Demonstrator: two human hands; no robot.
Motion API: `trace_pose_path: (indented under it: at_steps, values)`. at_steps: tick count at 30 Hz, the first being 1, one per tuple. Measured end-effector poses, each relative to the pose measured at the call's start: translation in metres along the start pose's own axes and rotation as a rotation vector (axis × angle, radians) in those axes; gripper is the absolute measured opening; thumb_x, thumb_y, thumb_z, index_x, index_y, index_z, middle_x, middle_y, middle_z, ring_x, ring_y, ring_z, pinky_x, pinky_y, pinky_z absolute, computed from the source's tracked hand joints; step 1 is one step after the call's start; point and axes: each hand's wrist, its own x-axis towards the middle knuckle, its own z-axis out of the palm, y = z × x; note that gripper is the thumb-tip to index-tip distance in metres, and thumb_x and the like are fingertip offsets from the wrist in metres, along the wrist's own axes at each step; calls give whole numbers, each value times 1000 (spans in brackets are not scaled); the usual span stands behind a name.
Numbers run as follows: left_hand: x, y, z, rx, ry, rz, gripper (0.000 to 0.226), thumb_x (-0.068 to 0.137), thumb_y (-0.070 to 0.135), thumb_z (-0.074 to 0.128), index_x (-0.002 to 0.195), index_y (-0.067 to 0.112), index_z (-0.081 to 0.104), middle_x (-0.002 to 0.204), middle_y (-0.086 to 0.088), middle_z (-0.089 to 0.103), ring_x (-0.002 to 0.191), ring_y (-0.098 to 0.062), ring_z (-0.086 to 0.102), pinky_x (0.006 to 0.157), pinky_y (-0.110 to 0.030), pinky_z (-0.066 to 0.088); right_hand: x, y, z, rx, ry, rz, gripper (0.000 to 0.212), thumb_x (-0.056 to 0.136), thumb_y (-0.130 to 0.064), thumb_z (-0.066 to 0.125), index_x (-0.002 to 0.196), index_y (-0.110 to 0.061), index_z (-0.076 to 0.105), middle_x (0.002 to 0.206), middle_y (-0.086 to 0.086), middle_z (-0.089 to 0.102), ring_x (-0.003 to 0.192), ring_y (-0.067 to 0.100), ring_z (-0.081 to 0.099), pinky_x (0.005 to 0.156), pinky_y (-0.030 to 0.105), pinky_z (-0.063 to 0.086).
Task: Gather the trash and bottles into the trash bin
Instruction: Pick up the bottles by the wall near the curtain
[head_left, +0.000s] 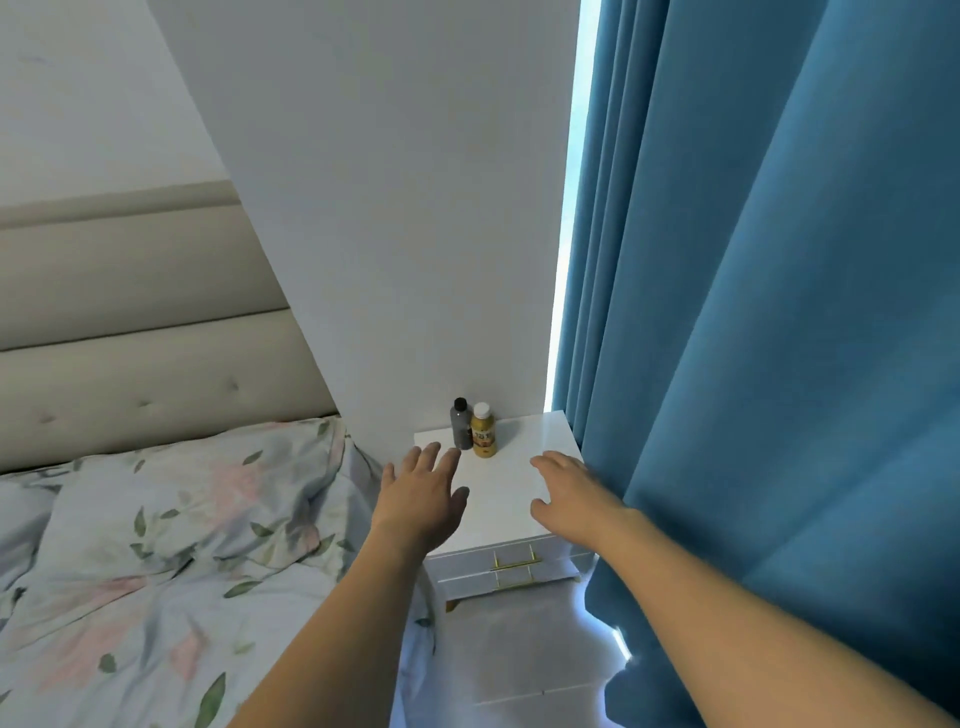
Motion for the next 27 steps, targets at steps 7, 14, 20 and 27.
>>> trace_pose_path:
  at_steps: [7, 14, 20, 27]
  values:
    - [112, -38, 3, -45, -54, 19, 53, 96, 43, 42, 144, 24, 30, 156, -2, 26, 142, -26, 24, 113, -45, 26, 108, 13, -14, 23, -10, 53, 61, 94, -29, 49, 148, -15, 27, 153, 1, 29, 139, 23, 29, 113, 36, 30]
    - [226, -78, 34, -93, -98, -19, 55, 97, 37, 46, 145, 19, 30, 156, -4, 25, 141, -26, 26, 114, -38, 28, 242, 42, -7, 38, -28, 43, 58, 91, -30, 54, 143, -15, 33, 147, 2, 37, 133, 23, 37, 110, 34, 35]
    - [333, -107, 117, -141, -189, 14, 55, 96, 35, 47, 146, 20, 29, 155, -2, 26, 138, -25, 30, 107, -36, 35, 362, 72, 44, 45, -36, 80, 57, 89, -30, 57, 140, -14, 37, 143, 2, 41, 129, 22, 41, 105, 31, 38]
    - [416, -123, 212, -170, -220, 75, 51, 97, 32, 46, 145, 26, 30, 153, 0, 29, 136, -24, 33, 102, -39, 42, 456, 94, 115, 120, -23, 72, 55, 88, -40, 58, 134, -13, 43, 140, 2, 45, 130, 20, 40, 102, 28, 35]
